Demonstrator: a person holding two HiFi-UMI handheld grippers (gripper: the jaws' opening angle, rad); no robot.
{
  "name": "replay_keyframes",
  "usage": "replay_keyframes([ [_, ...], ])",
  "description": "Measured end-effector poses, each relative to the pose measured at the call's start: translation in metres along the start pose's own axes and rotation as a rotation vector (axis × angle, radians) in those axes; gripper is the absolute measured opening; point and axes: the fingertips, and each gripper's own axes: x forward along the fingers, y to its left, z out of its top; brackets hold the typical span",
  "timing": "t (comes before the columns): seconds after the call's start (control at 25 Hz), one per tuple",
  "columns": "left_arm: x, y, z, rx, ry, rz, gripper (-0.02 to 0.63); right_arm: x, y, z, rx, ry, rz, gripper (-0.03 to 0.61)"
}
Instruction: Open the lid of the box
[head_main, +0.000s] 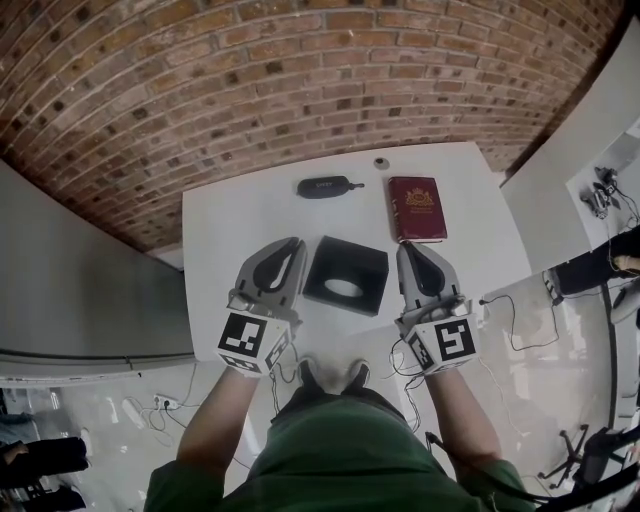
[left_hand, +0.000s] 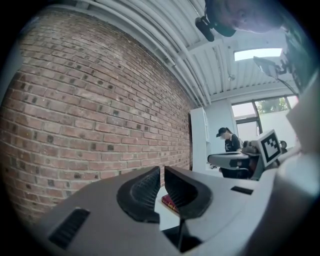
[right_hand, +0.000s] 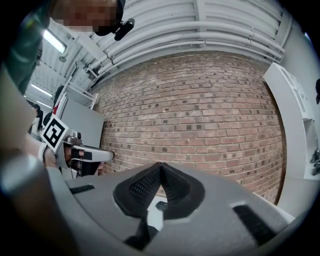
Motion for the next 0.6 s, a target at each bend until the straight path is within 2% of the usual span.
replay_keyframes([
  [0.6,-0.0036,0.0081,-0.0083,-0.010,0.008,0.015,0.028,-0.0001,0.0030,-0.0051,0.002,0.006,0.002,0.003],
])
